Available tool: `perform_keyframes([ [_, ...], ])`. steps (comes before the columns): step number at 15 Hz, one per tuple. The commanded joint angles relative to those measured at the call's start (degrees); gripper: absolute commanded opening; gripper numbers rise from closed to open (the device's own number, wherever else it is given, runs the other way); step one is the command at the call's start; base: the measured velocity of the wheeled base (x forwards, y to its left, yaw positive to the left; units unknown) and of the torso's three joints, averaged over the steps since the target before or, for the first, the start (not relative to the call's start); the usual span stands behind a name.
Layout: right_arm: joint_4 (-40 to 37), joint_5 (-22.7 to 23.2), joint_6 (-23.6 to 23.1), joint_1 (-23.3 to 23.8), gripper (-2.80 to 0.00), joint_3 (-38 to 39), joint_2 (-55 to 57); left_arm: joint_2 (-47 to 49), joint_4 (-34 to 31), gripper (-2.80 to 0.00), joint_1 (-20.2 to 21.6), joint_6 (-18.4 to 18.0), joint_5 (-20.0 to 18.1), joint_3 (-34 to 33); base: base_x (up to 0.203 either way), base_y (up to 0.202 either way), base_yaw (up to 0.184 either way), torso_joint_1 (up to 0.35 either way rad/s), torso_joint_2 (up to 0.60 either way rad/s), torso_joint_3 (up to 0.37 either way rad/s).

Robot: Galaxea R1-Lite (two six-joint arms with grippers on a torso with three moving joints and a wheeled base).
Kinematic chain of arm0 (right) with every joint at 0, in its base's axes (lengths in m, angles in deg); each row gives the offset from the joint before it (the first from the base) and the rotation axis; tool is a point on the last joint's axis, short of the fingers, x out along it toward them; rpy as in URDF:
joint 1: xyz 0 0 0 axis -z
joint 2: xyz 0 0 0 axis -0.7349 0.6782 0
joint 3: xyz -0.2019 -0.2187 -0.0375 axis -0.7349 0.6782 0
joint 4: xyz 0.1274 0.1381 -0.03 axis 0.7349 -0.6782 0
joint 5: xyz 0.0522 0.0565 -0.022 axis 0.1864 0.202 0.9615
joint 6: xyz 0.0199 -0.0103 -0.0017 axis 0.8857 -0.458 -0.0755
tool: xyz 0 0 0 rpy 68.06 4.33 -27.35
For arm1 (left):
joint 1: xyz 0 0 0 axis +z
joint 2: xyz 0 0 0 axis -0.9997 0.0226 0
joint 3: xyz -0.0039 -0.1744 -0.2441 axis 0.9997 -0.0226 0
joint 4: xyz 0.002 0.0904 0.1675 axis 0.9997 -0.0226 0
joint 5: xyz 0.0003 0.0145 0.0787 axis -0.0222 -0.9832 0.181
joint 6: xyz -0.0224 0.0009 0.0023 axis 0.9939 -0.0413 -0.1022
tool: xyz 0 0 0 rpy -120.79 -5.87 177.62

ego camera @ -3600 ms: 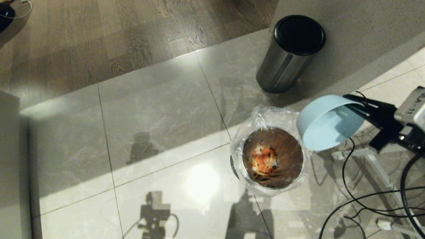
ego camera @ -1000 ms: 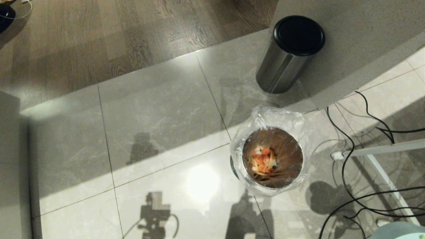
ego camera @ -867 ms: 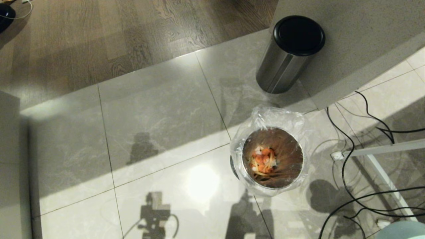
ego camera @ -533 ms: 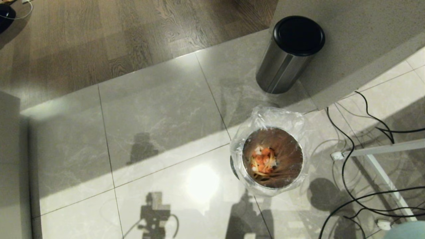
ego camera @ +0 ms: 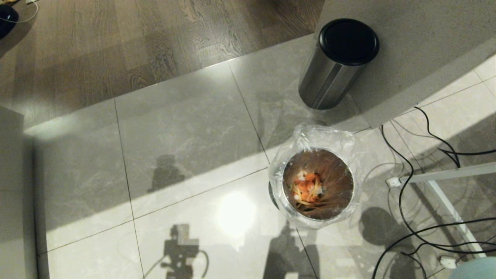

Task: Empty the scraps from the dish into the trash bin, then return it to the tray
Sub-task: Put the bowl back to the table

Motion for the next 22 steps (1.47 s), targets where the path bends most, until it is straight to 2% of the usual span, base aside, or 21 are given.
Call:
perform_keyframes([
  [1, 0.0, 0.0, 0.0, 0.0, -2.8, 0.0, 0.1, 0.1, 0.0, -2.8, 0.0, 0.1, 0.0, 0.0, 0.0, 0.0, 0.0, 0.0, 0.0, 0.0],
  [22, 0.0, 0.0, 0.0, 0.0, -2.8, 0.0, 0.1, 0.1, 0.0, -2.8, 0.0, 0.0, 0.1, 0.0, 0.0, 0.0, 0.0, 0.0, 0.0, 0.0],
])
